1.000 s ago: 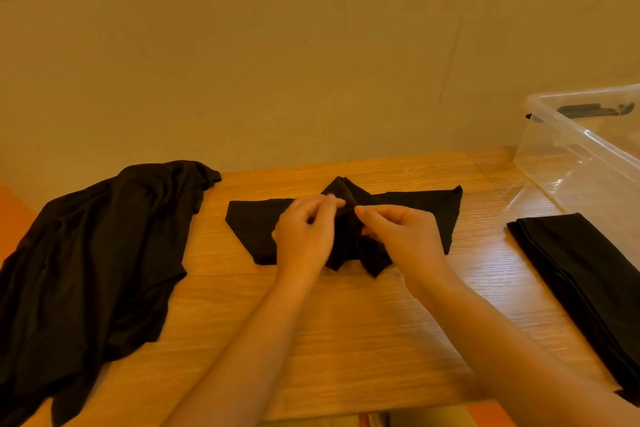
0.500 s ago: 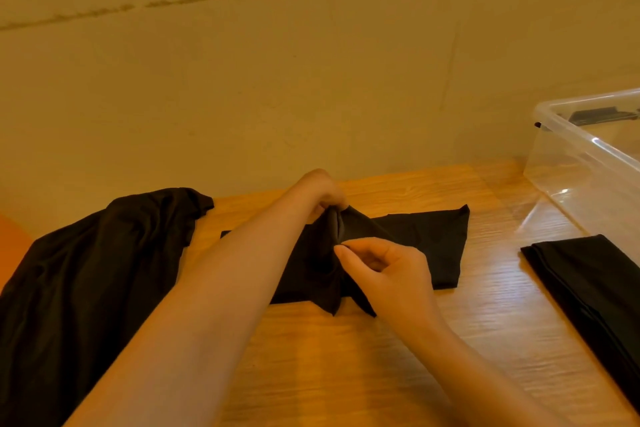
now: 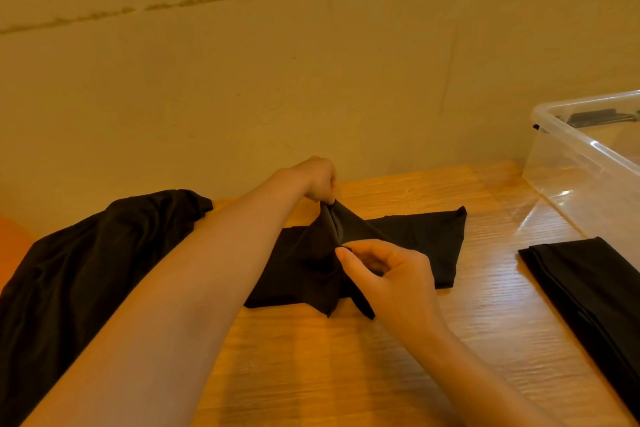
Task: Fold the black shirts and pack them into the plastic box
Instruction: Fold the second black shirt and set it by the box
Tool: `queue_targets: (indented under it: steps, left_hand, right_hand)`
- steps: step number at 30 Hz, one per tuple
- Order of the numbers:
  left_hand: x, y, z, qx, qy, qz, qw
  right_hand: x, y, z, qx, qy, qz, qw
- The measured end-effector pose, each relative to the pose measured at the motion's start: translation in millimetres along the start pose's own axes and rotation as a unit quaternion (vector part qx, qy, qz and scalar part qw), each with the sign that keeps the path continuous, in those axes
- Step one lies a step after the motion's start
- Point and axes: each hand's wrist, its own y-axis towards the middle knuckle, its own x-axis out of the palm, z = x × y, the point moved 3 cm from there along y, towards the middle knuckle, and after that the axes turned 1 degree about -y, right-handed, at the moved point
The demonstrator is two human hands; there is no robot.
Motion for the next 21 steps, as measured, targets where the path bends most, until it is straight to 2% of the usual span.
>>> queue_targets:
  steps: [8, 12, 17, 19, 21]
  left_hand:
    - [-25.7, -19.5, -7.6, -0.008, -0.014, -0.014, 1.0]
    - [-38.5, -29.6, -11.3, -0.037, -0.119, -0.001, 0.992]
    - [-58.7, -44.4, -16.1, -0.058, -0.302, 0.03, 0.951]
    - [-70.8, -49.9, -16.3, -0.061, -0.334, 0.055, 0.939]
    - [-85.6, -57.6, -15.0, -0.052, -0.312, 0.089, 0.945]
  right_hand:
    - [-12.8, -9.0, -15.5, -0.06, -0.003, 0.014, 0.998]
    - [-18.4, -9.4, -19.3, -0.062, 0.0, 0.011, 0.998]
    - [-30.8, -9.1, -34.1, -0.084, 0.012, 0.028, 0.996]
    - [-42.2, -4.5, -42.5, -0.088, 0.012, 0.042, 0.995]
    - [-55.8, 3.5, -53.1, -0.097, 0.004, 0.06, 0.993]
